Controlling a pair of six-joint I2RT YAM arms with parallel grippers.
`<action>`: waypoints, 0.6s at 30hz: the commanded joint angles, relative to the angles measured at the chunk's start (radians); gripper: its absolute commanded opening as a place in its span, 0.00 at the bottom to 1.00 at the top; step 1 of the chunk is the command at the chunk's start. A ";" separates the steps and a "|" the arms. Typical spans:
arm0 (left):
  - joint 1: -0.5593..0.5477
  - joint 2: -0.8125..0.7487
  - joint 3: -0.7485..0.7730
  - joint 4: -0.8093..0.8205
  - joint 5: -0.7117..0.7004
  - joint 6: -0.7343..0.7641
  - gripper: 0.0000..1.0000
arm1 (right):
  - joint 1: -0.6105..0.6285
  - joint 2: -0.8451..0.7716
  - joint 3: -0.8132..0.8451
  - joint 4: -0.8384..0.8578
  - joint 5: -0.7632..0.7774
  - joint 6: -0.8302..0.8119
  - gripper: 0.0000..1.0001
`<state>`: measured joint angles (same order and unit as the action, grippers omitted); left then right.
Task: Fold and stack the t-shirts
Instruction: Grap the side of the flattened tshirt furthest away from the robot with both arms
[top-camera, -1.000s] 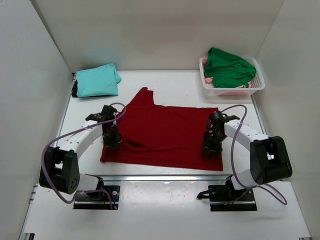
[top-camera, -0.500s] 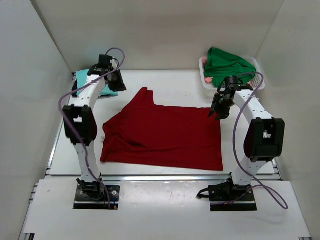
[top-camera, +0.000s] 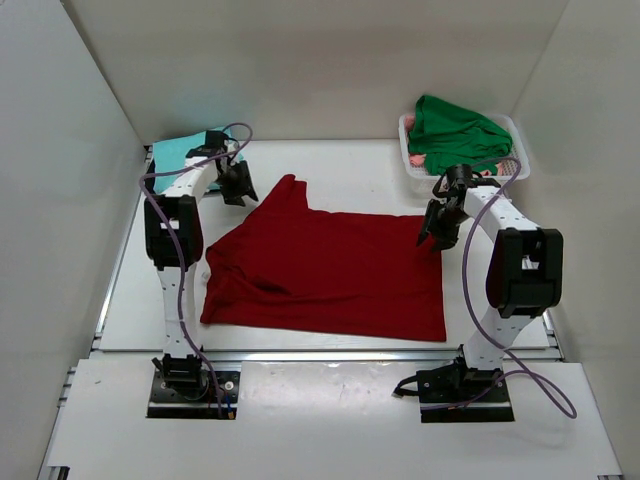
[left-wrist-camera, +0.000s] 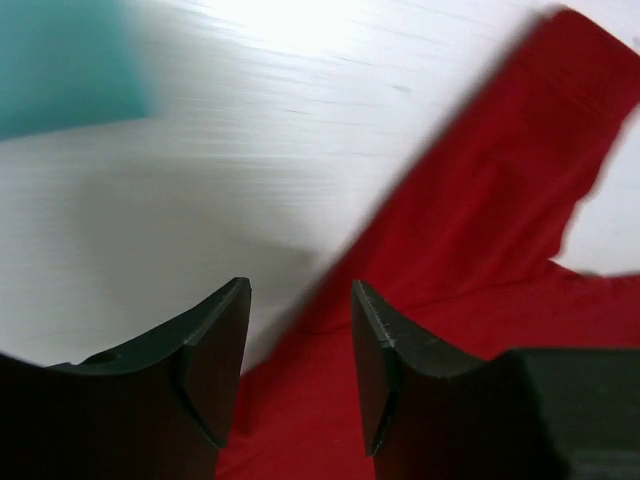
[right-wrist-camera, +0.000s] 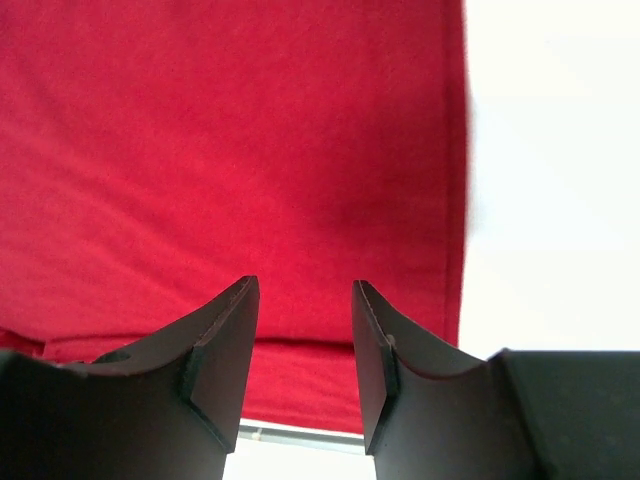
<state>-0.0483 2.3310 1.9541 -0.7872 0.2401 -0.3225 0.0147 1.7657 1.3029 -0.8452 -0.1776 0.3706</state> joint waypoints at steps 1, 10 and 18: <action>-0.065 -0.027 0.009 0.032 0.106 -0.012 0.56 | -0.013 0.032 0.036 0.052 0.015 0.008 0.40; -0.113 -0.004 -0.037 0.003 0.074 -0.006 0.36 | -0.009 0.028 0.053 0.055 -0.002 0.001 0.40; -0.084 -0.071 -0.034 0.028 0.088 -0.021 0.51 | -0.036 0.008 0.006 0.170 0.131 0.013 0.41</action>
<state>-0.1463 2.3341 1.9228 -0.7837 0.3050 -0.3401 -0.0124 1.8141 1.3216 -0.7601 -0.1337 0.3706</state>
